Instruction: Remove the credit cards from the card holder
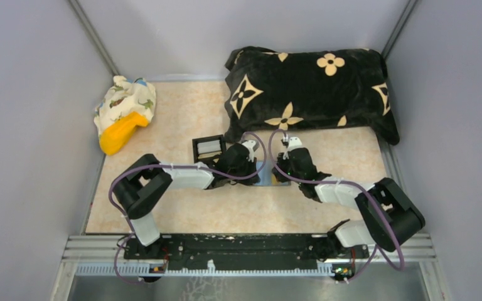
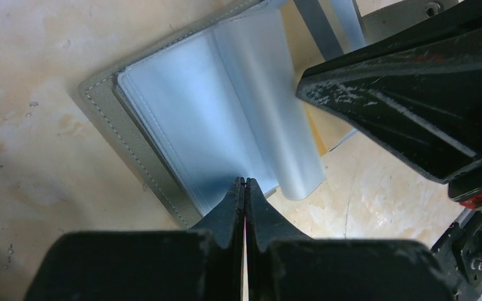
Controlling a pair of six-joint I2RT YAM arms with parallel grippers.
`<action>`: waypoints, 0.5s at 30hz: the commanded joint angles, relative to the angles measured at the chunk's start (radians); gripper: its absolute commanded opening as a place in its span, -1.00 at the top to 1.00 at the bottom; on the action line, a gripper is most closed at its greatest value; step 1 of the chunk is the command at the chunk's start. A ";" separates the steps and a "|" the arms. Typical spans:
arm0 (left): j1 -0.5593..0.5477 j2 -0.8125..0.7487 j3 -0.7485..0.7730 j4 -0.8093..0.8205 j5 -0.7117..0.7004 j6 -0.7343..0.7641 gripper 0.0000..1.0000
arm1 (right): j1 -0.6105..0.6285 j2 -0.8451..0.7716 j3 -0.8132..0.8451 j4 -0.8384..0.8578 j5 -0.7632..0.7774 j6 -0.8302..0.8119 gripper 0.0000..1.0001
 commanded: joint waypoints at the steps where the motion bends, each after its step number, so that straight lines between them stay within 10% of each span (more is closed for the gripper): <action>1: 0.006 -0.028 -0.026 -0.017 0.003 -0.005 1.00 | 0.031 0.041 0.036 0.077 -0.037 0.017 1.00; 15: -0.014 -0.129 -0.043 -0.003 0.088 -0.008 1.00 | 0.040 0.112 0.051 0.120 -0.041 0.038 1.00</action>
